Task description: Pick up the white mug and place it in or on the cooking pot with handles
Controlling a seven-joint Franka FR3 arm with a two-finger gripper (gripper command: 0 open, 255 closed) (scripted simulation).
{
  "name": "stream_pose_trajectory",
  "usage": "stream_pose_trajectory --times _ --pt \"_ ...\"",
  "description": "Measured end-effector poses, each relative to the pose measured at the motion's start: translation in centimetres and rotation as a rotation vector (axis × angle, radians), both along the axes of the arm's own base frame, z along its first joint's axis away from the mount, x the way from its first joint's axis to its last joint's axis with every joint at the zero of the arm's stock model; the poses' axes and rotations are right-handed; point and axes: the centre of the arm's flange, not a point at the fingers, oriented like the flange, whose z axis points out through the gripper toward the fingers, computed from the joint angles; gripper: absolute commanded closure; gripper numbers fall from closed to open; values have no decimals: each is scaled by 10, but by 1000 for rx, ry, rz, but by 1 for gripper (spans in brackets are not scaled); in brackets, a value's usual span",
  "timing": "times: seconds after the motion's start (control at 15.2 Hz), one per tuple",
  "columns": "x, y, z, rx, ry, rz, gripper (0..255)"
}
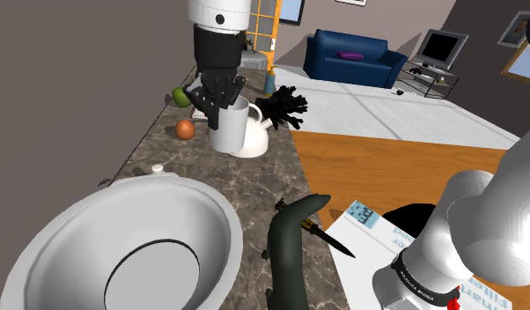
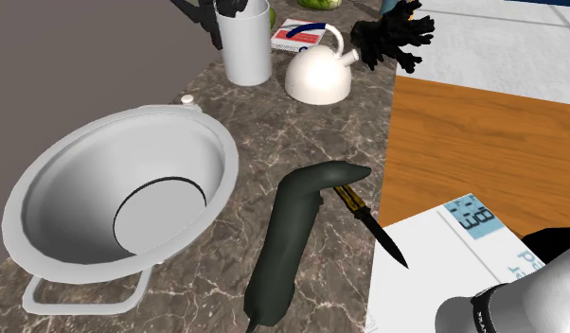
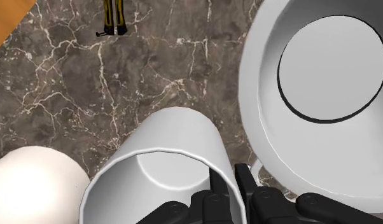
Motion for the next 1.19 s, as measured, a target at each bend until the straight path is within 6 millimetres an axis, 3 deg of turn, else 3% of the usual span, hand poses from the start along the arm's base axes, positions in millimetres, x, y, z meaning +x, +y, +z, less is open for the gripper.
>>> stream_pose_trajectory --times 0.99,1.19 --pt "-44 192 13 1 0 0 255" --pt "-51 205 10 0 0 -1 255"
